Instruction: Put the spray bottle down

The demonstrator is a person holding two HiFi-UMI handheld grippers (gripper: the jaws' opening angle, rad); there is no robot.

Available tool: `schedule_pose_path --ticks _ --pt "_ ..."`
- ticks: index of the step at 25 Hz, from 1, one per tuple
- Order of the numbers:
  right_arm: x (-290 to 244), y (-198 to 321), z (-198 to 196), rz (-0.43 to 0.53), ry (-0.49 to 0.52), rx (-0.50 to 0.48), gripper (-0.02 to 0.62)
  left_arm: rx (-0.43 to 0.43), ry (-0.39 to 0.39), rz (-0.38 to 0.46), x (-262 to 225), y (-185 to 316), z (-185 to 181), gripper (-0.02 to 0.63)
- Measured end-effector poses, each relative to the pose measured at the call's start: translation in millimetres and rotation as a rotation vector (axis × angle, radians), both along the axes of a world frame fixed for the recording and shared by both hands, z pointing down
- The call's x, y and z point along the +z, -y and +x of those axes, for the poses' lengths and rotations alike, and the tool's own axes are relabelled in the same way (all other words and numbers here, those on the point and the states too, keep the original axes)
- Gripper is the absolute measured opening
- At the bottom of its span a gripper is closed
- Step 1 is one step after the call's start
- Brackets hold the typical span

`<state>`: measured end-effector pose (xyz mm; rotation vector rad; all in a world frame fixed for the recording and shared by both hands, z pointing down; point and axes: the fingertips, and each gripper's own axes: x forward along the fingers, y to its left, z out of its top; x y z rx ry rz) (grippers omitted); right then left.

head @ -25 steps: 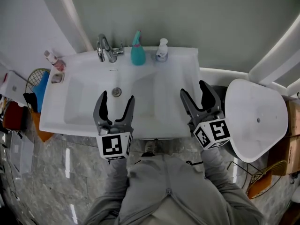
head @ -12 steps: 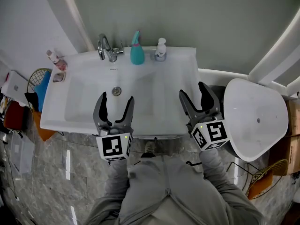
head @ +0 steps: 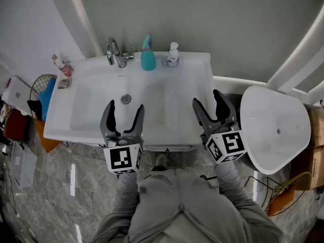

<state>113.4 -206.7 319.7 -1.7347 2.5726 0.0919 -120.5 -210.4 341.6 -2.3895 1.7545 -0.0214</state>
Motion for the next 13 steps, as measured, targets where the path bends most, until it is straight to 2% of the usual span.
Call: schedule_pose_path --ticks 13 --pt "3.0 -7.0 -2.1 -0.014 0.004 -0.002 0.29 0.01 0.004 -0.003 -0.3 -6.5 1.4 0.39"
